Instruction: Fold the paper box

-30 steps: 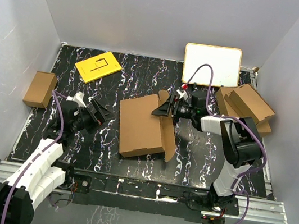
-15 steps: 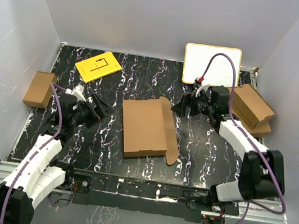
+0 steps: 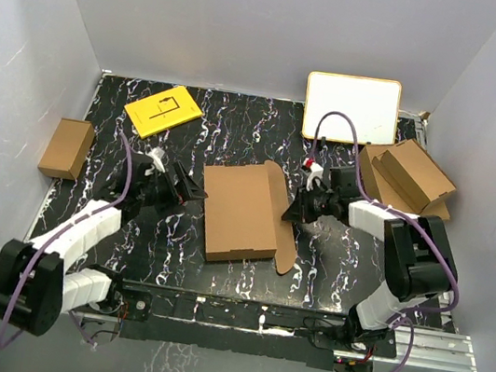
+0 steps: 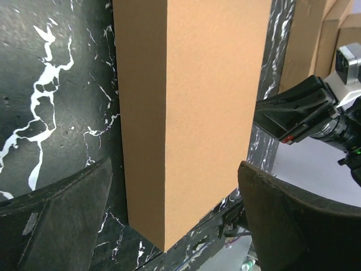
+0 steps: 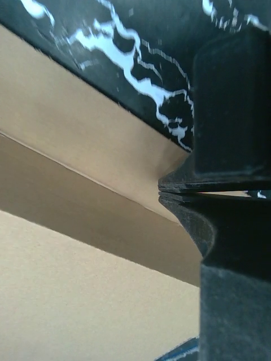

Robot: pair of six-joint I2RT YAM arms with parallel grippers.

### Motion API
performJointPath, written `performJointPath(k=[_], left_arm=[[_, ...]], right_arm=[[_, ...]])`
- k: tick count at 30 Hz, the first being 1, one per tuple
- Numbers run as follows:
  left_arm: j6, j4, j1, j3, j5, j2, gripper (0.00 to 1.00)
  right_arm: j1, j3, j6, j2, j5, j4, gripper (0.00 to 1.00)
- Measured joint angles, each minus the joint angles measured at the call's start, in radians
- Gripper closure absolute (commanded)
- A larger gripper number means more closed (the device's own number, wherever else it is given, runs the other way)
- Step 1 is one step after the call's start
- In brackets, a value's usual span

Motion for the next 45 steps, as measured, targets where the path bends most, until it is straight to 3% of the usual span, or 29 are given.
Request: performJointPath(k=[9,18,24,29,32,36,40,45], left_arm=[[0.053,0.014,-0.072,0.067,-0.039,0.188,0.20],[0.161,-0.035,-0.072,0.186,-0.095,0.283,0.19],[0.266,-0.154,-0.073,0.283,-0.190,0.260,0.18],[0.296,-0.159,-0.072,0.284,-0.183,0.114,0.19],[0.278,-0.127,-0.076,0.250,-0.161,0.022,0.18],[0.278,-0.124,-0.080,0.209,-0.165,-0.013,0.16],[0.299,-0.141,-0.079,0.178,-0.178,0.020,0.15],[0.322,-0.143,-0.079,0.154,-0.192,0.076,0.15]], right_arm=[[0.080,0.000,0.056,0.026,-0.051,0.003,0.92],[0.204,0.019,0.077,0.080,-0.096,0.023,0.90],[0.263,0.081,0.014,0.098,-0.101,-0.024,0.82],[0.204,0.093,-0.122,0.023,-0.111,-0.119,0.64],[0.118,0.089,-0.141,-0.047,-0.159,-0.126,0.46],[-0.033,-0.016,0.002,-0.146,-0.231,0.036,0.26],[-0.062,-0.130,0.187,-0.163,-0.249,0.182,0.22],[-0.042,-0.143,0.378,-0.071,-0.207,0.274,0.10]])
